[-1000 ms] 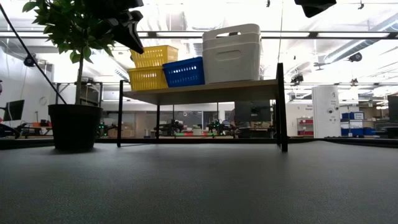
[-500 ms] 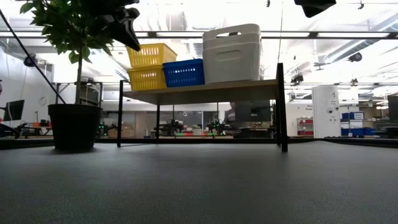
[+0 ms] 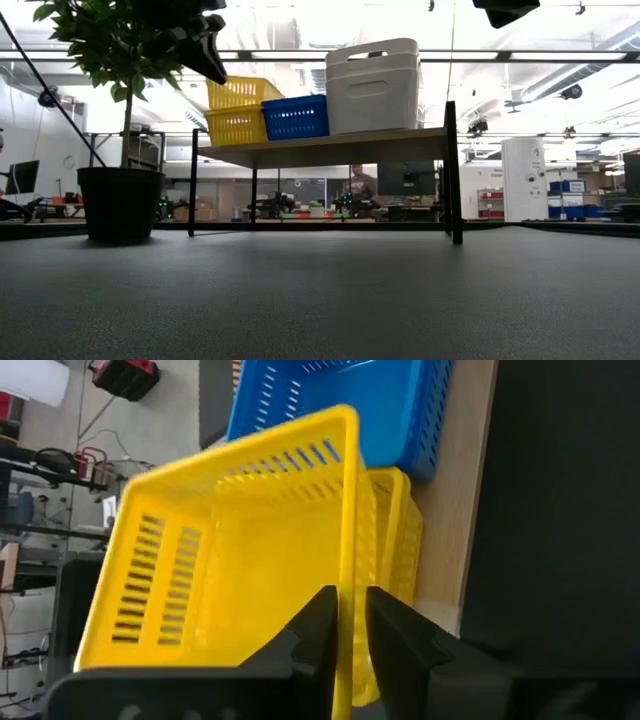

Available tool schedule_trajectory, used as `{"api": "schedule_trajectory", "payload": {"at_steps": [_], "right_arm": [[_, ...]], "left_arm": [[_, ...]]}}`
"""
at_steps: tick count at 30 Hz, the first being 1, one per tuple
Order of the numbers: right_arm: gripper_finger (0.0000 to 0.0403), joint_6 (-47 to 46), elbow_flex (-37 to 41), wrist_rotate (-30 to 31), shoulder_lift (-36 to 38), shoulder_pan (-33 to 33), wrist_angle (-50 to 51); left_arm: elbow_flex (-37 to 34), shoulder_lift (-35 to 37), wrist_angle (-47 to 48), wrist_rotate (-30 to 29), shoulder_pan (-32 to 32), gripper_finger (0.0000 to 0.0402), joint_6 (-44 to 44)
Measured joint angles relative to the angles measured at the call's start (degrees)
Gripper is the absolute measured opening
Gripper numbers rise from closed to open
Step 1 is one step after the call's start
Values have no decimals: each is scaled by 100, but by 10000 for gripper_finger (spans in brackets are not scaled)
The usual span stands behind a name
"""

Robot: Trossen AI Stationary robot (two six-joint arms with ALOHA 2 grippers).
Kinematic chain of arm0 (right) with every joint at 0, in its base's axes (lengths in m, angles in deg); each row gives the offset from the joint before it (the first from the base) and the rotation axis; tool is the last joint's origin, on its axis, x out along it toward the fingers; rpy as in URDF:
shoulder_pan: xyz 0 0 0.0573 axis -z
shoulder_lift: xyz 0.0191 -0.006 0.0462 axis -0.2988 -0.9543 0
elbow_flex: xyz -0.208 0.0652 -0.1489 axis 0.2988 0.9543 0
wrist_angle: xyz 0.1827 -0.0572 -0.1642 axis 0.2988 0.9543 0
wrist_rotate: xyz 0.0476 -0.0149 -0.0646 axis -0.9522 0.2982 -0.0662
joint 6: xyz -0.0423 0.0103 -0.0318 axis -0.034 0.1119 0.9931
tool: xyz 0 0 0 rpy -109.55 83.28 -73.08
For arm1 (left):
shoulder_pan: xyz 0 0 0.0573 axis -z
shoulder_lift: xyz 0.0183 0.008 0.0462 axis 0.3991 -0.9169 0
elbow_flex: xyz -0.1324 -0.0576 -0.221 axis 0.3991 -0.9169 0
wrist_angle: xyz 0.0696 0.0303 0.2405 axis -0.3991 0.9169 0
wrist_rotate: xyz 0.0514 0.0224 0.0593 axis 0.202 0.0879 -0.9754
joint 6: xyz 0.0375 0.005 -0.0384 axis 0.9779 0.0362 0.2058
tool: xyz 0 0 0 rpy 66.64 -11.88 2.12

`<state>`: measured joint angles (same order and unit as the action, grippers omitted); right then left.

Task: Stack baskets on shelf by color
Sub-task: Stack the yellow bin on top of the other yellow bins on the shelf

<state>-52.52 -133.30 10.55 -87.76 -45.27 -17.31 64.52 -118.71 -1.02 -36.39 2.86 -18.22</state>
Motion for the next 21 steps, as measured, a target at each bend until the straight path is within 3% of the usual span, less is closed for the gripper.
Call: {"api": "schedule_trajectory", "payload": {"at_steps": [13, 21], "right_arm": [[160, 0, 0, 0, 0, 0, -2], [161, -2, 2, -1, 0, 0, 0]], "left_arm": [[14, 70, -137, 0, 27, 88, -143], [284, 202, -186, 4, 548, 95, -469]]}}
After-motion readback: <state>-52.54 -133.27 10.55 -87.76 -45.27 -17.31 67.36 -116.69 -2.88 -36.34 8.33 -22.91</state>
